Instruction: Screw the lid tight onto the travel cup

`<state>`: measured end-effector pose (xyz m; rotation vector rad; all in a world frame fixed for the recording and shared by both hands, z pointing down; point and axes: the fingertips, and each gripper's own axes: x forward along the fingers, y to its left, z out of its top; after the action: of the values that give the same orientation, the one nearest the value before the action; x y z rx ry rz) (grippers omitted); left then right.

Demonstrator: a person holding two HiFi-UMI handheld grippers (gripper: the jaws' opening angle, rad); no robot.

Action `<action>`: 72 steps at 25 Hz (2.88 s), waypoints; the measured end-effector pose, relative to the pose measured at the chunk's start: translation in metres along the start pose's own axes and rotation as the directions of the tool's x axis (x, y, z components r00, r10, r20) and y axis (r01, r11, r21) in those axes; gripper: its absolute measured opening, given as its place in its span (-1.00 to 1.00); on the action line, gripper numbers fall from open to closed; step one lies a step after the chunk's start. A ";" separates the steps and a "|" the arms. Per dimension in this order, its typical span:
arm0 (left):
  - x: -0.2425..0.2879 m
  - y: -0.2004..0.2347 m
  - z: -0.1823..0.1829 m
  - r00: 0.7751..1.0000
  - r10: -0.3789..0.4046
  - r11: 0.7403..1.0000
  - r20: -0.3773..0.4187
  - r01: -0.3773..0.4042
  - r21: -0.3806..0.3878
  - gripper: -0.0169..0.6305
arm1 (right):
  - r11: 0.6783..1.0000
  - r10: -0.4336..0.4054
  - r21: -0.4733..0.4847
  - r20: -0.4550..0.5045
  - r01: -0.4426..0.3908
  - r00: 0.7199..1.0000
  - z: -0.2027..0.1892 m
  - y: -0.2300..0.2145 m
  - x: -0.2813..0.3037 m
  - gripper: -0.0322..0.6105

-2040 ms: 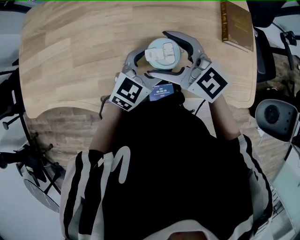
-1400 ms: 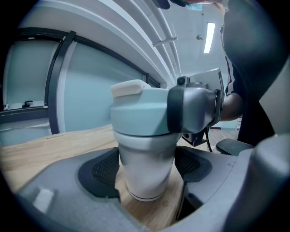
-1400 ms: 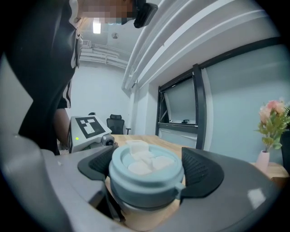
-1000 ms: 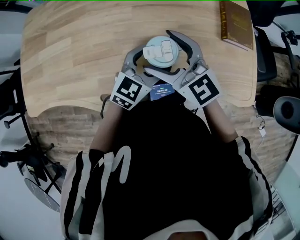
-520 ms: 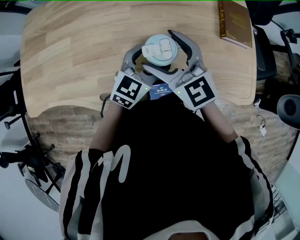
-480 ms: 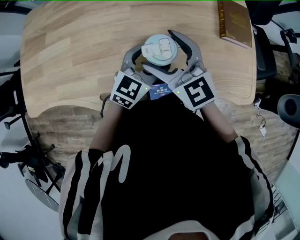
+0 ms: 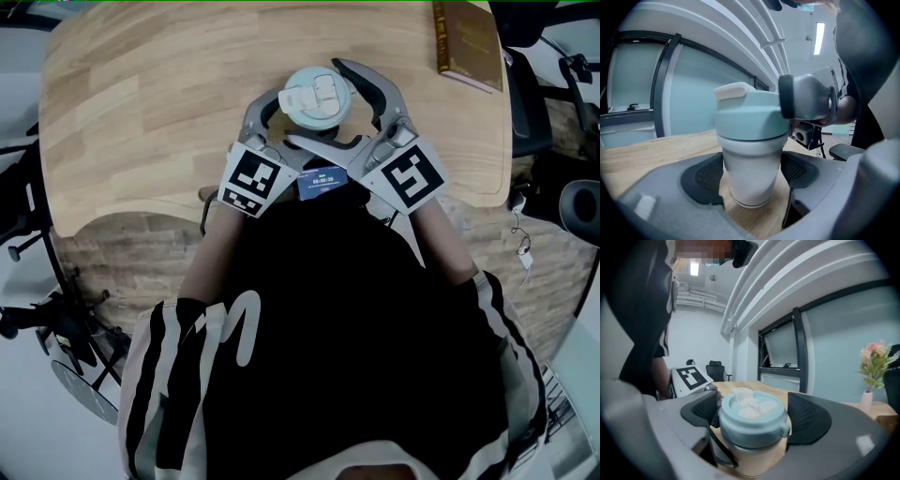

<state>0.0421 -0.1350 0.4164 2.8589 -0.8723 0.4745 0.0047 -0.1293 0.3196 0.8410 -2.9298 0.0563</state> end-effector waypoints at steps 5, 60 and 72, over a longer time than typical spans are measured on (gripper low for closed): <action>0.000 -0.001 0.000 1.000 -0.011 1.000 0.008 0.011 0.005 0.27 | 0.961 0.270 -0.040 -0.055 -0.273 0.961 0.000 0.002 0.000 0.57; 0.002 0.001 0.001 1.000 0.018 1.000 0.012 -0.018 -0.003 0.27 | 0.994 -0.076 -0.084 -0.067 0.070 0.995 -0.005 -0.006 0.017 0.57; 0.003 -0.001 0.000 0.999 0.036 0.999 0.015 -0.035 -0.010 0.27 | 0.984 -0.169 -0.059 -0.046 0.167 0.984 -0.004 -0.011 0.014 0.57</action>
<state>0.0446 -0.1358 0.4168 2.8468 -0.9268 0.4512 -0.0015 -0.1458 0.3246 1.0578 -2.7881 -0.0148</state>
